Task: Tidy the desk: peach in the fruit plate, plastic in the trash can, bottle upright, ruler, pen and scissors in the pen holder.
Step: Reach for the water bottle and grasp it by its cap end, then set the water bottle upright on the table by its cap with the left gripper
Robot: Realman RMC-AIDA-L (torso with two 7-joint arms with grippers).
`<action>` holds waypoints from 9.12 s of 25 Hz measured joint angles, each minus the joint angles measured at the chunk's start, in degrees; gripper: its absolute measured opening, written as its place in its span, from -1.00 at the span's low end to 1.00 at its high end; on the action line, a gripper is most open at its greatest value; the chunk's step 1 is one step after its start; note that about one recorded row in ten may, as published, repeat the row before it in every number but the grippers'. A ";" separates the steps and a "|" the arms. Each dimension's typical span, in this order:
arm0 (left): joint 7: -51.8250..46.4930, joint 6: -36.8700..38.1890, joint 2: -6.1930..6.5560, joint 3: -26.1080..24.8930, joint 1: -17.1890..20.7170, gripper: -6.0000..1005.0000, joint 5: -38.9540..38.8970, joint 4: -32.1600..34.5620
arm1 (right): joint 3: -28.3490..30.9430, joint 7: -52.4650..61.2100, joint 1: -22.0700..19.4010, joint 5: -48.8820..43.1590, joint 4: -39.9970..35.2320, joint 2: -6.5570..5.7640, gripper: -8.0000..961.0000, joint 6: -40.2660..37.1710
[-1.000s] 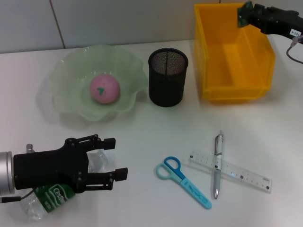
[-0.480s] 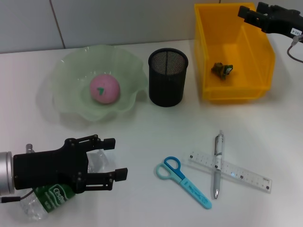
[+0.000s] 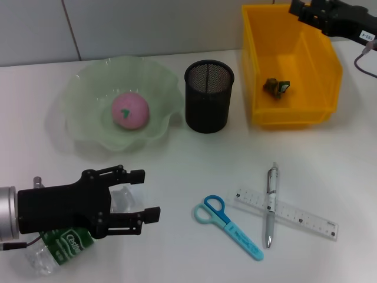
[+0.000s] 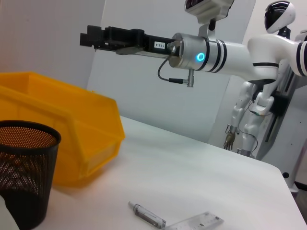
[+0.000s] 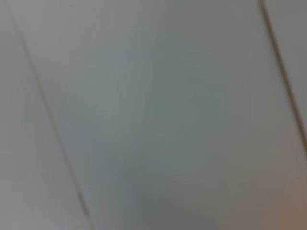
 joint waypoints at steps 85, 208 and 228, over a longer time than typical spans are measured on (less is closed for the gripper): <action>-62.48 -5.98 -1.37 17.83 -25.96 0.46 48.42 14.17 | -13.50 0.95 -3.15 -23.99 -8.84 -3.58 0.45 -33.55; -38.12 10.12 1.40 -12.88 -20.94 -0.12 38.59 25.40 | -12.00 4.49 -1.98 -23.28 -8.48 -3.05 0.45 -31.51; -38.03 12.20 2.31 -13.87 -20.48 -0.12 35.63 28.06 | -12.00 5.09 -1.65 -23.28 -8.48 -2.96 0.45 -31.52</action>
